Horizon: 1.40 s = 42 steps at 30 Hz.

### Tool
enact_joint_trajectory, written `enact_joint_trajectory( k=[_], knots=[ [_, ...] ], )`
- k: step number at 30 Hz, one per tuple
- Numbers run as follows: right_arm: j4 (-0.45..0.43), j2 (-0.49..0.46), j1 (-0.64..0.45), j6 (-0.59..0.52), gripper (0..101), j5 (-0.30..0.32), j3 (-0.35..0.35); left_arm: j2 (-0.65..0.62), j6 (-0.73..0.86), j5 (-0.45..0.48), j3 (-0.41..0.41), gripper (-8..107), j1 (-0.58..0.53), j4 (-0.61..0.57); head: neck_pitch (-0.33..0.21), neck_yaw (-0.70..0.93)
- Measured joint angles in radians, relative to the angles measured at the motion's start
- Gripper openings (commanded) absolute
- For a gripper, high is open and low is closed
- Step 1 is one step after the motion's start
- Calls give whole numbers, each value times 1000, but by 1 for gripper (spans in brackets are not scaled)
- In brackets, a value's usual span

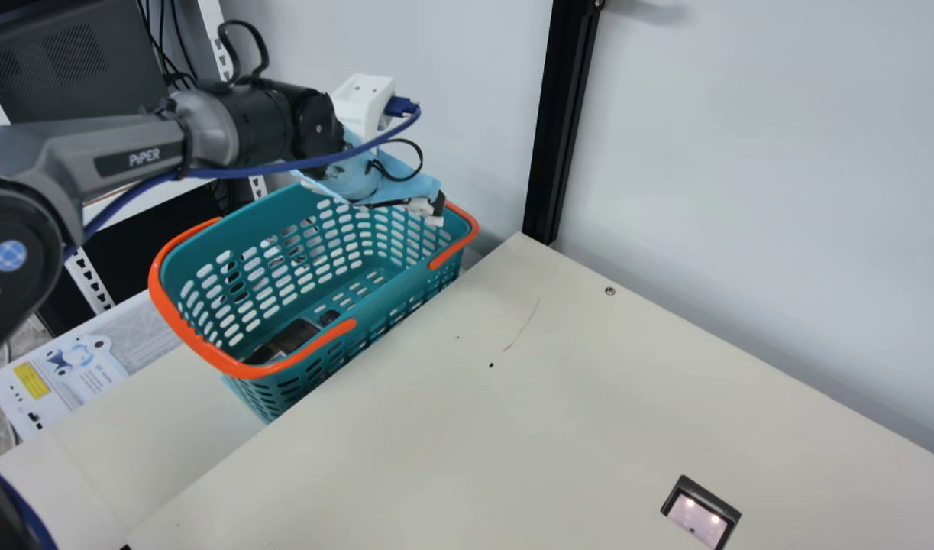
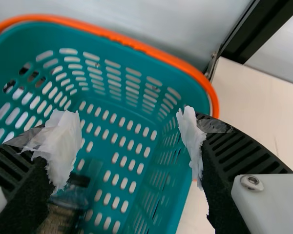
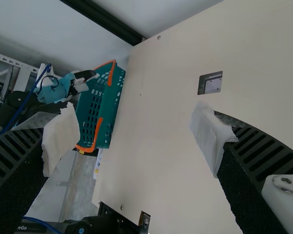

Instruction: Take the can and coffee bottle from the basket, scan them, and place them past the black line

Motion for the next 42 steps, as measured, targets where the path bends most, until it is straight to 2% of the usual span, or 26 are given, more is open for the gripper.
enact_joint_trajectory(
  k=[6,13,19,30,42],
  knots=[
    [0,0,0,0,101,0,0,42,133,132,-35,90,90,-90,0,0],
    [0,0,0,0,101,0,0,141,237,245,-71,90,191,-11,0,0],
    [0,0,0,0,101,0,0,220,314,248,-64,90,218,41,0,0],
    [0,0,0,0,101,0,0,304,482,268,-42,90,218,14,0,0],
    [0,0,0,0,101,0,0,348,523,268,-39,90,213,61,0,0]
  ],
)
